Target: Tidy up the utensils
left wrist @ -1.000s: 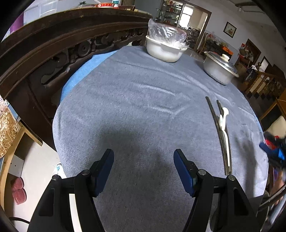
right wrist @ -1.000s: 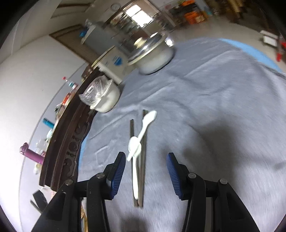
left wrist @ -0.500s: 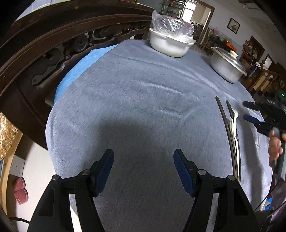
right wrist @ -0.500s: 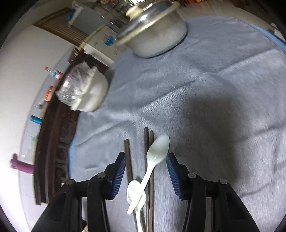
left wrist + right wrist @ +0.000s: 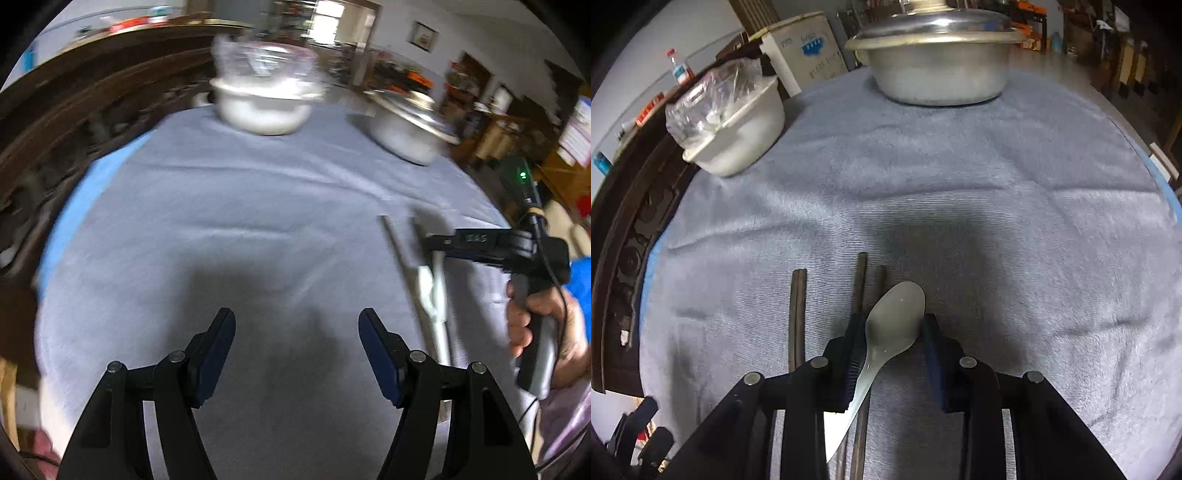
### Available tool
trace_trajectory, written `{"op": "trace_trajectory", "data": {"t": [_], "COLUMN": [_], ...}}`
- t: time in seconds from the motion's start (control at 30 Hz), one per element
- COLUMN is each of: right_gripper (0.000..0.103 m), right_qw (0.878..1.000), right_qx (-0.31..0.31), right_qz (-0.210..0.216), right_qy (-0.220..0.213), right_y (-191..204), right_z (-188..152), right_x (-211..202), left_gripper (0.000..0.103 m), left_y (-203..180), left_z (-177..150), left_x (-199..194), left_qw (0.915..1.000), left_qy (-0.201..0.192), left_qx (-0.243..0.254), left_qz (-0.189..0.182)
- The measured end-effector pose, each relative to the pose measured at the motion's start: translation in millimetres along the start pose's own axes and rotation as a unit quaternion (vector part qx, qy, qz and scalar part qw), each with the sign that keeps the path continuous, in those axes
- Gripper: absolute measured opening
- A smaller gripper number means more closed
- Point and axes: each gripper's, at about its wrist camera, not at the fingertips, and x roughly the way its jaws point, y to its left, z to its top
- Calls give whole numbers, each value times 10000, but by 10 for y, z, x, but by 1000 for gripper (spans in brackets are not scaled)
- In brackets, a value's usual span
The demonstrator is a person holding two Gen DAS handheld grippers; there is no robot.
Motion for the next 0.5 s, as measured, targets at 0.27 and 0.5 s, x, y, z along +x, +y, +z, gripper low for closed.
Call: {"op": "trace_trajectory", "data": {"t": [0.27, 0.5], "right_gripper": [33, 33], "right_qw": [9984, 9951], "right_qx": [182, 324], "right_qz": [274, 390], "right_qy": [-462, -844], "right_y": [-429, -750], "right_z": [-322, -601], "right_x": [-405, -739], "left_gripper": [70, 56], "left_y": [-525, -1047], "left_z": [270, 342], "left_x": [510, 742], "left_qw": [9943, 9859], "left_qy": [532, 650], "left_qx": [315, 1206], "left_qz": [-874, -960]}}
